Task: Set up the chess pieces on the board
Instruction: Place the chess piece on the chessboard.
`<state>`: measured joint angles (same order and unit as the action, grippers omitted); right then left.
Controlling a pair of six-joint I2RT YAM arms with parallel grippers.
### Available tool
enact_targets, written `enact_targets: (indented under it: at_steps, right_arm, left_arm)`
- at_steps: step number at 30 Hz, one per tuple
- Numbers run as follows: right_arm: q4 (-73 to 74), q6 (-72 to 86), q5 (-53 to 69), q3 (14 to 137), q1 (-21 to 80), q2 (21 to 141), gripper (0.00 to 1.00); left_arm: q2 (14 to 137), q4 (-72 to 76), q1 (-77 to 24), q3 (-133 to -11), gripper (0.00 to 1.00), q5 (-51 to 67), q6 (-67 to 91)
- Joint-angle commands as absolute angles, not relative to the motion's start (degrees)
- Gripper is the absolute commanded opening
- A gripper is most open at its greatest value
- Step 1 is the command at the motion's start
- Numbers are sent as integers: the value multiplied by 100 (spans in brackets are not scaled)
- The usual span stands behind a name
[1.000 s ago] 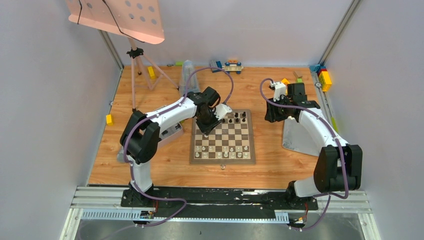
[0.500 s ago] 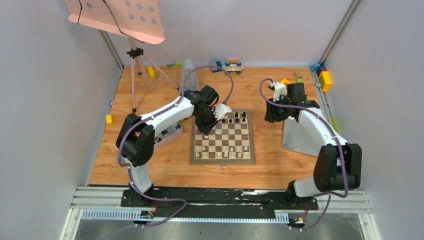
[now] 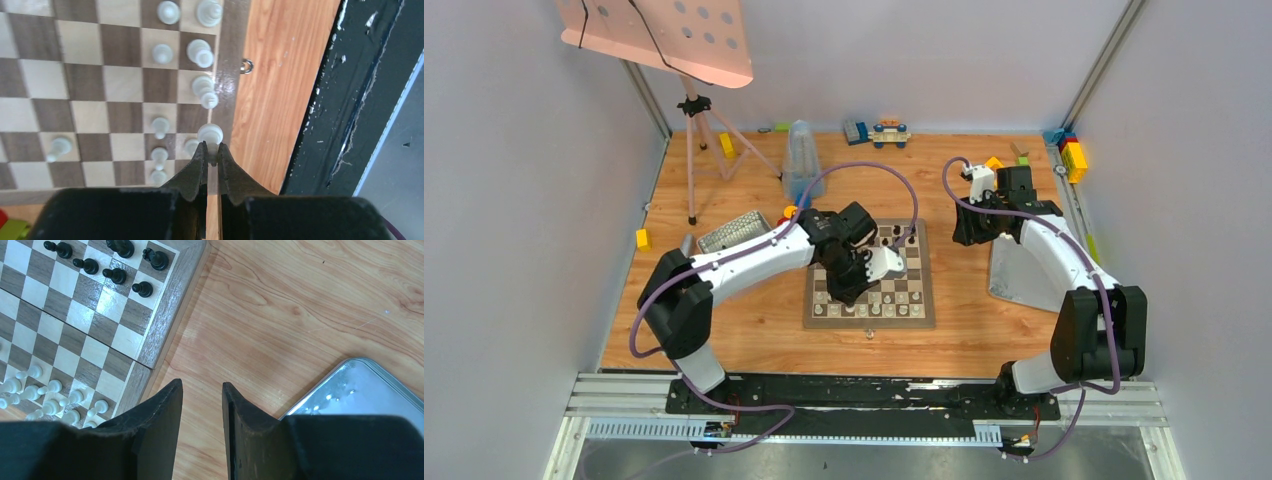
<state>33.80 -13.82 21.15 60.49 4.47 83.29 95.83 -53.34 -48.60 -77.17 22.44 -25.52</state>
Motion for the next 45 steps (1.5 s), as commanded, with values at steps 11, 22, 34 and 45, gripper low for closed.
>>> enact_targets:
  at_steps: [11,22,34,45]
  right_arm:
    - [3368,-1468,2180,6293,490,8358,36]
    - [3379,-1477,2181,6306,488,8378,36]
    - [3385,-1477,2180,6310,490,8395,36]
    - [3402,-1477,2182,6312,495,8427,36]
  left_arm:
    - [9874,-4843,-5098,-7346,8,2092,-2686]
    - [10014,-4729,-5098,-7335,11,2020,-2689]
    - [10029,-4780,-5109,-7269,16,1960,-2707]
    - [9723,-4752,-5087,-7458,52,1703,-2707]
